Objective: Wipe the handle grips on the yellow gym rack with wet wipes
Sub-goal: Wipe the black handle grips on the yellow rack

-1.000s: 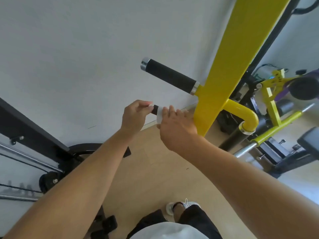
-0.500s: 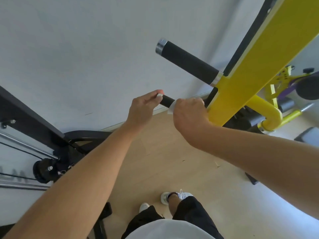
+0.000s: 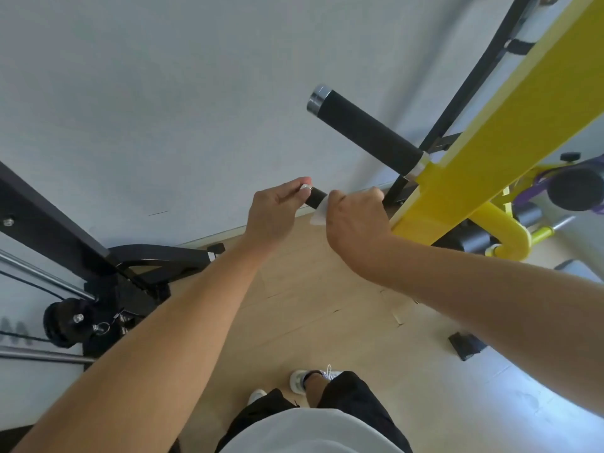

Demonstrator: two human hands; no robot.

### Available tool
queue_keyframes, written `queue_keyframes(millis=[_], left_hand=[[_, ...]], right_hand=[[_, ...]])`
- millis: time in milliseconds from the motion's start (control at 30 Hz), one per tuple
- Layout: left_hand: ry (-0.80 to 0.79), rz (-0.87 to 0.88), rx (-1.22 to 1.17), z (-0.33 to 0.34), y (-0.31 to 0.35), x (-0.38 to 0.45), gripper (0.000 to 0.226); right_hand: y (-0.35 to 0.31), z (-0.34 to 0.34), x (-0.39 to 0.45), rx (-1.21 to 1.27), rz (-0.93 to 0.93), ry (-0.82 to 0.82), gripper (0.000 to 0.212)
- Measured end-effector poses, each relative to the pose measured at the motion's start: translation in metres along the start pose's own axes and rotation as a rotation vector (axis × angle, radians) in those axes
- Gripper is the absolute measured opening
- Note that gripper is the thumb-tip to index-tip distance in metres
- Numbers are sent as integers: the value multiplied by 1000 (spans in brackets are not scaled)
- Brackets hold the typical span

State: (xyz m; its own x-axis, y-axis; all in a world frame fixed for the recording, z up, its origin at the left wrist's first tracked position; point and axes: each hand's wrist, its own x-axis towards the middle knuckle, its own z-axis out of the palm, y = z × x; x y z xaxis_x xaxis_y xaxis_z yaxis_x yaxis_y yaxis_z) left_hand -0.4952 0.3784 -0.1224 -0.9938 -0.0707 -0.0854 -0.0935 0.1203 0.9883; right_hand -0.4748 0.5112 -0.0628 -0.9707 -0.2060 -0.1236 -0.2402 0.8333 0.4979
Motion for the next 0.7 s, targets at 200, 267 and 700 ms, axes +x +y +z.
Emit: queue_keyframes(millis=[200, 267, 700], left_hand=[[-26, 10, 34, -7, 11, 1, 25], [-29, -13, 26, -11, 9, 0, 26], [-99, 144, 184, -8, 2, -8, 46]], right_hand=[[-18, 6, 28, 400, -56, 180, 27], [-14, 6, 27, 389, -81, 159, 31], [10, -8, 3, 42, -46, -40, 36]])
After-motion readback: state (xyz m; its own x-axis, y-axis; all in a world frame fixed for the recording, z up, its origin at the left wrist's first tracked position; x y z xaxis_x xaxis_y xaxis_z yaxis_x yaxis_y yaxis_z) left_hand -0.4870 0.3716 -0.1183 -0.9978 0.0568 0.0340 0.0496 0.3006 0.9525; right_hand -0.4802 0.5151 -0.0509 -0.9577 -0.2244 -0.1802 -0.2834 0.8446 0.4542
